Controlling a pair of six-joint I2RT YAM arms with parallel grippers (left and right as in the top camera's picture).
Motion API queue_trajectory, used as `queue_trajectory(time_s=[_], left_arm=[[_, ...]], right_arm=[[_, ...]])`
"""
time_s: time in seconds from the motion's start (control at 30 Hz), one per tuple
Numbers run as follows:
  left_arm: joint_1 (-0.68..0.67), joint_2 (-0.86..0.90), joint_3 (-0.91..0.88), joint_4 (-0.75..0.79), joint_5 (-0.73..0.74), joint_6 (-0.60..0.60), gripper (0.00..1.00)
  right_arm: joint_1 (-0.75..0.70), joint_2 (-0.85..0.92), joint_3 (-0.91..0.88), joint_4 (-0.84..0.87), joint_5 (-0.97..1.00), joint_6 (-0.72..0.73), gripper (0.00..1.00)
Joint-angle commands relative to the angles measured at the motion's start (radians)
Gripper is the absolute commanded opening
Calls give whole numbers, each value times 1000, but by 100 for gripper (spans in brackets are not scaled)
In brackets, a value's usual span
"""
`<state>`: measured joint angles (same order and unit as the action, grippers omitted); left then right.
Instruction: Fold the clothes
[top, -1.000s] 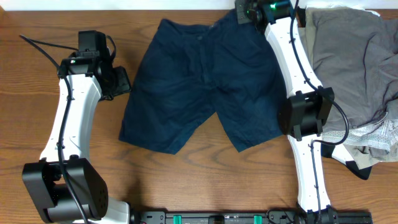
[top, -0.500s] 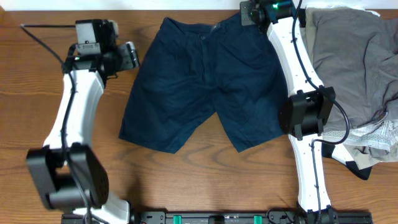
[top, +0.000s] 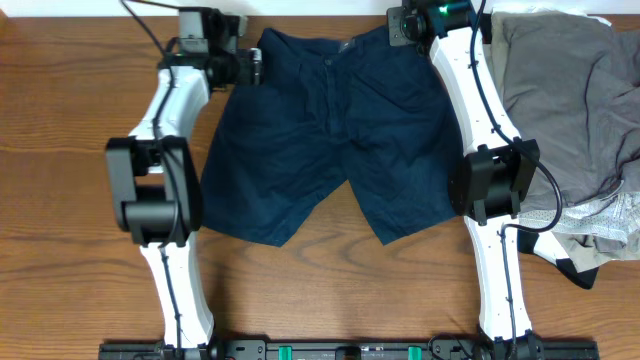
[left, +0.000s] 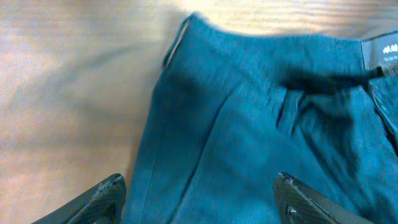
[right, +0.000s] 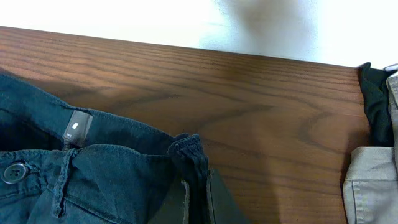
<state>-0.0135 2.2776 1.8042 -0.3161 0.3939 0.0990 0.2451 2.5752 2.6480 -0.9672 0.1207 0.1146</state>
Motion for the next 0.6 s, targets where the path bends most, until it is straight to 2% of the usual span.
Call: queue_trajectory(time_s=[0.0, 0.27, 0.57], left_arm=[[-8, 65, 37, 69, 18, 59, 77], [-8, 176, 43, 264, 17, 63, 80], [-8, 215, 47, 371, -32, 74, 84]], right_arm=[[-15, -4, 2, -3, -6, -8, 1], [-15, -4, 2, -2, -13, -26, 1], [-13, -4, 1, 10, -58, -26, 1]])
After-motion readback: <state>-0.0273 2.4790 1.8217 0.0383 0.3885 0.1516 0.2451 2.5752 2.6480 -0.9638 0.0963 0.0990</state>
